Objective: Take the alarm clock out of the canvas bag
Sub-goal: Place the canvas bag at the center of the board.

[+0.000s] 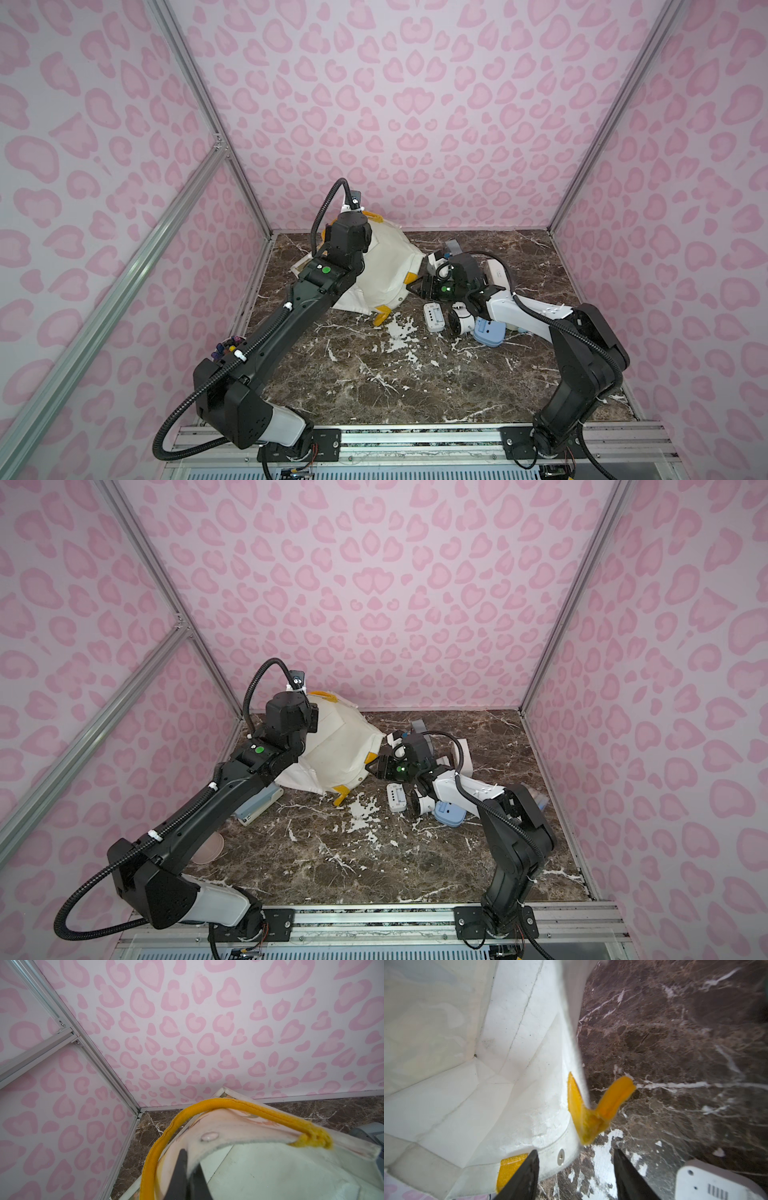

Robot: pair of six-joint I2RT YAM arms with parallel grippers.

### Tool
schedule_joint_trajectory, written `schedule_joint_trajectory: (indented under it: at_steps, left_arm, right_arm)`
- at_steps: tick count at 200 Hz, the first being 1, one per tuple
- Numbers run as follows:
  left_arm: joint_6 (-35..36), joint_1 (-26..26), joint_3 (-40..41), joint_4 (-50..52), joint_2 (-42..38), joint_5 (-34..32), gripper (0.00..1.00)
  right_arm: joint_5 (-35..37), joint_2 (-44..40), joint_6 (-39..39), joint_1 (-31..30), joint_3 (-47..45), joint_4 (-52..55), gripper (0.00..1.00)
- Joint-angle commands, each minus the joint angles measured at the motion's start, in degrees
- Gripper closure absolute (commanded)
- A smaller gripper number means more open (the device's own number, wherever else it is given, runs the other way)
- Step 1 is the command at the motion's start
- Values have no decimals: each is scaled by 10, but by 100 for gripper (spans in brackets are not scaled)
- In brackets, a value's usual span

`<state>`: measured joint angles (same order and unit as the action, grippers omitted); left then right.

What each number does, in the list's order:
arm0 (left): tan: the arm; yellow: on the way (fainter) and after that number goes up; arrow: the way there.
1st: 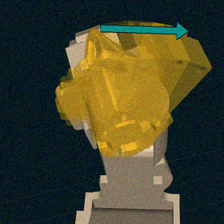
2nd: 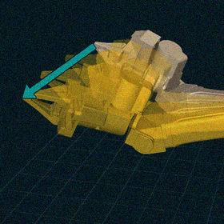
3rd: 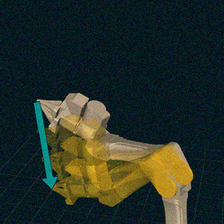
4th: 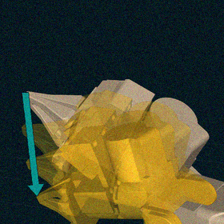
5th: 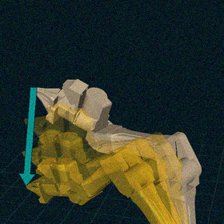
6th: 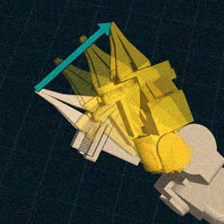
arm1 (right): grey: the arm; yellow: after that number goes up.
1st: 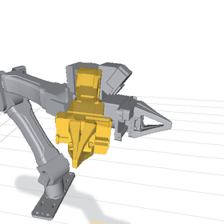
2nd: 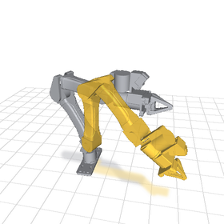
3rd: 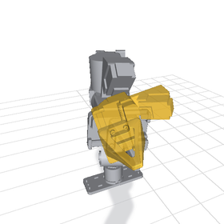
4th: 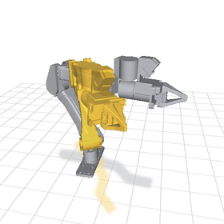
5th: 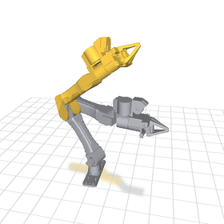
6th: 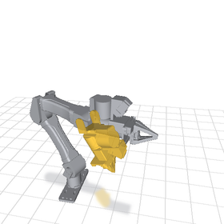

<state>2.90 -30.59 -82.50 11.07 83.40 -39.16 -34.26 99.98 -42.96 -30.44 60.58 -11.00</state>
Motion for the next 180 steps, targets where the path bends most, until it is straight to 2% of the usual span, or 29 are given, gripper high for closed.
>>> schedule_joint_trajectory:
  at_steps: [1, 38, 78, 132, 161, 180]
  left_arm:
    - [-6, 1, -10, -24, -7, -1, 97]
    - [-12, 1, -7, -27, -11, 0, 97]
    - [-20, 0, -8, -33, -12, 9, 97]
    - [-28, 0, 1, -35, -16, 20, 97]
    - [-28, 1, 1, -22, -14, 21, 97]
    - [-41, 4, -23, 21, -2, 29, 97]
  right_arm:
    - [-12, 11, -23, -5, -5, -40, 42]
    - [-13, 31, -50, -7, -3, -71, 43]
    - [-21, 62, -71, -18, 22, -93, 58]
    - [-25, 62, -105, -17, 33, -129, 100]
    - [-30, 40, -132, 0, 32, -156, 100]
    - [-37, 24, -147, 16, 39, -163, 100]
